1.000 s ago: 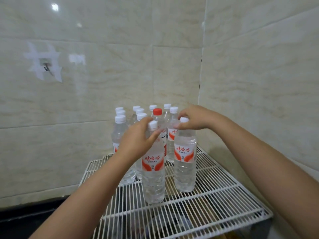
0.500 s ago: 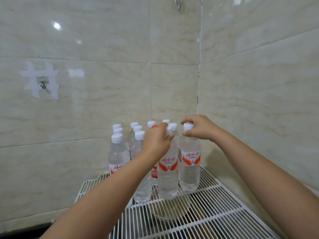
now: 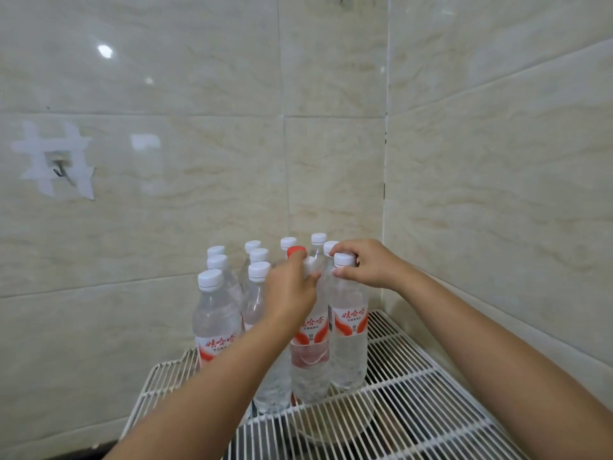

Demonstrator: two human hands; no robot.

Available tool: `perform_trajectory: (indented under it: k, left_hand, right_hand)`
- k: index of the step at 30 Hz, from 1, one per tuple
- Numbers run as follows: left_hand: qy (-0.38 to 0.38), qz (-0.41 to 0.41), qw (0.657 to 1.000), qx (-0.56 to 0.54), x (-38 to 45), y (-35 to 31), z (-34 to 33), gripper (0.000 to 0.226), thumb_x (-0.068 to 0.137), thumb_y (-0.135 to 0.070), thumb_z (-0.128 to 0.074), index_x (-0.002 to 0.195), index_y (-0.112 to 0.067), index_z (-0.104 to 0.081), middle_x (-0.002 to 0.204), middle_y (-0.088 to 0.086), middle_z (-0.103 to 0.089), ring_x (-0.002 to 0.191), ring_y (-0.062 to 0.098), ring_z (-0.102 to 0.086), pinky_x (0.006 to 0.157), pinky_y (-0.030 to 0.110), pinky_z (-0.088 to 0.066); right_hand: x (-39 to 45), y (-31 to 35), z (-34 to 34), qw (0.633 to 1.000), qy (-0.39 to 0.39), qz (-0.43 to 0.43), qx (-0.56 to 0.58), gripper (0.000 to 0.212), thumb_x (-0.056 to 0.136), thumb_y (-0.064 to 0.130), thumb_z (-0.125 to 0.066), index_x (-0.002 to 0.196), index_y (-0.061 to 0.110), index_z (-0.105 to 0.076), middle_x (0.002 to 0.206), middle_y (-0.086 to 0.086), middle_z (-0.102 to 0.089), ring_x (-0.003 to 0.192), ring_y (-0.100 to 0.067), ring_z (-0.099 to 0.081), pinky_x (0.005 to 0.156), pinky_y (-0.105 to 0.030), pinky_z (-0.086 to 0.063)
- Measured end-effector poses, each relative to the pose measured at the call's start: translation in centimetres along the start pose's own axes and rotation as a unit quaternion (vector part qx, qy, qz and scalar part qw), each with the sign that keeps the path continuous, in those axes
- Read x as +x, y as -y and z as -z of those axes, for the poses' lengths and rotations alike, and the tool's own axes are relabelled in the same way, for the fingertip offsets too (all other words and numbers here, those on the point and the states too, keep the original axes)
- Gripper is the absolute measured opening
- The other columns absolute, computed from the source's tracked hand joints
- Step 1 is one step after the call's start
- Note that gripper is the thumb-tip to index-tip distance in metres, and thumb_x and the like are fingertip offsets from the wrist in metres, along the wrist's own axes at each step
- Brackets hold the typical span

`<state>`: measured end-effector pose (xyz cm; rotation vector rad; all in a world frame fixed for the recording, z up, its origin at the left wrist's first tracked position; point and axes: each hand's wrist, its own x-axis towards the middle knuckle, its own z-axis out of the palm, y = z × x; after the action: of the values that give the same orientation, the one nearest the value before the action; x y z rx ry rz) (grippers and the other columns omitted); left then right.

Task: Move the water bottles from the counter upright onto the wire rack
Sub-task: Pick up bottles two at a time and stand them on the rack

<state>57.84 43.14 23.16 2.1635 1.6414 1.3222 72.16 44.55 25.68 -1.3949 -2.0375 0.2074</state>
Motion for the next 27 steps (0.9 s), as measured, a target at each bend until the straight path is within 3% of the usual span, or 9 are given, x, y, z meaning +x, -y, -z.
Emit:
perform_trajectory:
  k: [5, 12, 14, 17, 19, 21, 23, 25, 27]
  left_hand:
    - [-0.032, -0.002, 0.999, -0.001, -0.1, -0.1, -0.6, 0.033, 0.091, -0.019, -0.053, 0.122, -0.006, -0.05, 0.114, 0.014, -0.063, 0.105, 0.028, -0.057, 0.081, 0.033, -0.044]
    - [-0.044, -0.05, 0.997, 0.035, -1.2, -0.4, 0.8, 0.036, 0.092, -0.024, -0.051, 0.126, -0.011, -0.05, 0.116, 0.01, -0.063, 0.107, 0.024, -0.057, 0.084, 0.031, -0.045]
    - [-0.118, -0.124, 0.982, 0.082, -2.5, 0.4, 2.0, 0.029, 0.088, -0.021, -0.053, 0.112, -0.008, -0.061, 0.105, 0.012, -0.068, 0.098, 0.023, -0.058, 0.078, 0.026, -0.045]
    - [-0.178, -0.156, 0.958, 0.16, -4.5, 2.7, 4.6, 0.031, 0.076, -0.021, -0.046, 0.089, -0.005, -0.069, 0.093, 0.015, -0.071, 0.086, 0.025, -0.06, 0.076, 0.027, -0.038]
    - [-0.16, -0.118, 0.952, 0.234, -5.8, 4.6, 6.7, 0.032, 0.072, -0.02, -0.045, 0.086, -0.006, -0.071, 0.095, 0.014, -0.072, 0.083, 0.028, -0.063, 0.074, 0.028, -0.042]
    - [-0.117, -0.055, 0.941, 0.314, -7.2, 6.5, 9.2, 0.036, 0.071, -0.022, -0.042, 0.085, -0.007, -0.072, 0.094, 0.013, -0.073, 0.08, 0.031, -0.068, 0.07, 0.031, -0.051]
    - [-0.096, 0.011, 0.924, 0.369, -9.1, 8.5, 12.3, 0.038, 0.074, -0.024, -0.041, 0.088, -0.005, -0.071, 0.103, 0.017, -0.071, 0.092, 0.034, -0.068, 0.074, 0.037, -0.055]
    - [-0.073, 0.098, 0.909, 0.398, -11.6, 10.2, 15.8, 0.036, 0.087, -0.022, -0.043, 0.112, -0.004, -0.062, 0.134, 0.018, -0.052, 0.125, 0.035, -0.048, 0.099, 0.044, -0.042]
    - [-0.064, 0.172, 0.885, 0.428, -14.8, 12.5, 19.9, 0.04, 0.095, -0.023, -0.04, 0.132, -0.01, -0.046, 0.154, 0.009, -0.024, 0.143, 0.028, -0.018, 0.112, 0.041, -0.021]
  right_hand:
    - [-0.2, -0.1, 0.1, 0.999, 0.018, 0.01, -0.035, 0.041, 0.086, 0.018, -0.06, 0.126, 0.012, -0.054, 0.127, -0.011, -0.058, 0.109, -0.021, -0.054, 0.087, -0.026, -0.04]
    - [-1.3, 0.4, -0.9, 0.991, 0.008, 0.014, -0.134, 0.052, 0.092, 0.027, -0.049, 0.14, 0.015, -0.033, 0.144, -0.008, -0.04, 0.131, -0.022, -0.039, 0.106, -0.031, -0.032]
    - [-1.8, 0.4, -1.8, 0.98, -0.064, 0.004, -0.187, 0.048, 0.092, 0.032, -0.046, 0.136, 0.015, -0.04, 0.138, -0.009, -0.047, 0.126, -0.026, -0.044, 0.104, -0.038, -0.035]
    - [-2.5, 2.3, -4.3, 0.956, -0.203, 0.065, -0.2, 0.041, 0.077, 0.034, -0.042, 0.099, 0.01, -0.068, 0.102, -0.013, -0.069, 0.096, -0.031, -0.066, 0.087, -0.046, -0.049]
    - [-2.7, 5.0, -6.3, 0.955, -0.208, 0.109, -0.181, 0.041, 0.072, 0.034, -0.04, 0.086, 0.012, -0.071, 0.094, -0.01, -0.072, 0.09, -0.028, -0.069, 0.084, -0.056, -0.049]
    - [-2.9, 8.7, -8.6, 0.963, -0.175, 0.157, -0.129, 0.042, 0.073, 0.033, -0.04, 0.089, 0.011, -0.071, 0.097, -0.01, -0.073, 0.094, -0.028, -0.068, 0.088, -0.06, -0.045]
    - [-3.0, 12.6, -11.3, 0.968, -0.136, 0.196, -0.082, 0.044, 0.073, 0.033, -0.04, 0.091, 0.008, -0.071, 0.098, -0.011, -0.073, 0.095, -0.029, -0.068, 0.089, -0.061, -0.043]
    - [-3.6, 16.7, -13.8, 0.965, -0.113, 0.231, -0.043, 0.044, 0.073, 0.032, -0.042, 0.093, 0.006, -0.071, 0.101, -0.015, -0.072, 0.098, -0.033, -0.067, 0.091, -0.063, -0.041]
    - [-4.8, 21.2, -16.4, 0.965, -0.077, 0.25, 0.002, 0.046, 0.077, 0.034, -0.044, 0.106, 0.006, -0.067, 0.118, -0.016, -0.065, 0.116, -0.036, -0.056, 0.103, -0.061, -0.03]
